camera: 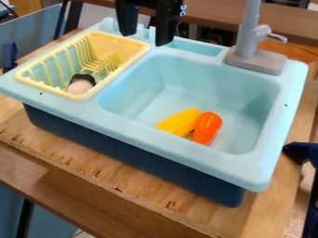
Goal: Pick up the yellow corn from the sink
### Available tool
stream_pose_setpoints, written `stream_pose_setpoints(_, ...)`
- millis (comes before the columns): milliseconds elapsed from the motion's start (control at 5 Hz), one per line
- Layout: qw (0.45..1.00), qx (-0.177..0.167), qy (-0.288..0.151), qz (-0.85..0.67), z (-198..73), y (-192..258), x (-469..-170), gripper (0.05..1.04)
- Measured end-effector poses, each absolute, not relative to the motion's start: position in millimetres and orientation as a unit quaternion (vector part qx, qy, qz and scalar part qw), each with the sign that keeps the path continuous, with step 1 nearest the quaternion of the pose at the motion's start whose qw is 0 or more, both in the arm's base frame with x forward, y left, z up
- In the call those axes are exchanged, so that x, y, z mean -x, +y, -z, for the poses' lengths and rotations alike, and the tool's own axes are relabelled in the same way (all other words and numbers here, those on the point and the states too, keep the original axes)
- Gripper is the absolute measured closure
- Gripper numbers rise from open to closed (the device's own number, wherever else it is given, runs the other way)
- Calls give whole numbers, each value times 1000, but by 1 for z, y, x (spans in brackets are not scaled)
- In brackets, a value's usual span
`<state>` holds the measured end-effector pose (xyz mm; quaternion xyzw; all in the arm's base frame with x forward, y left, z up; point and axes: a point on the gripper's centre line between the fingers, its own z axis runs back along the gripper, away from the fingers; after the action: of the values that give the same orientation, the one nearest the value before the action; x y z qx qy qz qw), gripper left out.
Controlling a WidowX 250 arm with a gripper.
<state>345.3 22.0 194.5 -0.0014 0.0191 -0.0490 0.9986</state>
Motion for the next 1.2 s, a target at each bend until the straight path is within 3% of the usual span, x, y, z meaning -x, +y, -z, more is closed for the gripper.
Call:
stream_pose_setpoints(200,999,6,34,42,-182,21,-346,84)
stream_pose_setpoints(400,999,29,35,31,-147,-2,-336,84)
stream_pose_setpoints(600,996,64,31,50,-137,-15,-332,84)
stream_pose_setpoints(1000,994,65,39,78,-122,-32,-332,84)
stream_pose_setpoints(1200,993,60,66,82,-105,-35,-332,84)
